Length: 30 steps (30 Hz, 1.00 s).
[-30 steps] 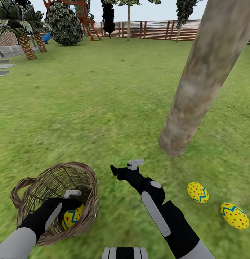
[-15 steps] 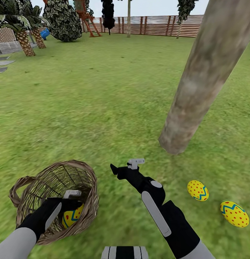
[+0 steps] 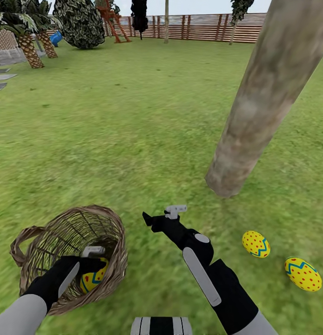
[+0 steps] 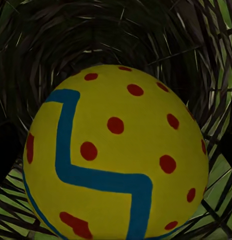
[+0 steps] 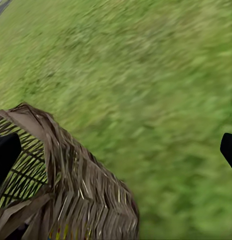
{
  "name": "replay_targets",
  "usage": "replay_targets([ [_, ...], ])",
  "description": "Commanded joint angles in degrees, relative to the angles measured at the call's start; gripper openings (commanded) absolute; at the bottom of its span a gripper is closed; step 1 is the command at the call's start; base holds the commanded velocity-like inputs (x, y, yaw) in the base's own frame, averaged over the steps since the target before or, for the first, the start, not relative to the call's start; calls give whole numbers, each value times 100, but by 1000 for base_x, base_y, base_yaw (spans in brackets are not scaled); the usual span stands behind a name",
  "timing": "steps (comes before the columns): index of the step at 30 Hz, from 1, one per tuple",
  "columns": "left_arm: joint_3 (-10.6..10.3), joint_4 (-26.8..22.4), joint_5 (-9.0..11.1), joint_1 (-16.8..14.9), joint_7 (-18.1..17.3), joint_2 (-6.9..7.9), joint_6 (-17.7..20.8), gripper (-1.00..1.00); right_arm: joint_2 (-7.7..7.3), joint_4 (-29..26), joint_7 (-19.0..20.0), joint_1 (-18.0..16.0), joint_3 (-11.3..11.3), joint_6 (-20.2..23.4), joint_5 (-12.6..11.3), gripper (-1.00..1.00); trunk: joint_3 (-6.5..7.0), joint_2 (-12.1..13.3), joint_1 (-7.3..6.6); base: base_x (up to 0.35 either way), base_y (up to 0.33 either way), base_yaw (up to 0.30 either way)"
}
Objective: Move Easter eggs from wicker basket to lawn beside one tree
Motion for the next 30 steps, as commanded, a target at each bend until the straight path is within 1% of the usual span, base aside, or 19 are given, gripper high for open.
replay_targets([
  [1,-30,2,53,-2,15,8,26,100,-1,-7,-56,-4,7,18,-60,100,-4,-2,-1,0,0,0],
  [7,-31,163,56,-43,21,7,32,100,-1,-6,-59,-4,9,18,-60,100,-4,-2,-1,0,0,0],
  [11,-29,278,57,-82,36,5,31,100,-1,-3,-61,-4,12,18,-60,100,-93,-7,9,0,0,0],
  [12,-29,293,57,-88,41,2,32,100,-1,-5,-61,-4,10,18,-60,100,-93,-7,9,0,0,0],
  [19,-28,319,57,-98,56,-2,33,100,-1,-3,-62,-4,11,18,-60,100,-93,-7,9,0,0,0],
  [22,-30,321,57,-99,59,-2,32,100,-1,-3,-60,-4,10,18,-60,100,-160,-11,17,0,0,0],
  [30,-35,322,51,-99,55,-2,26,100,-1,-4,-60,-4,13,18,-60,100,-160,-11,17,0,0,0],
])
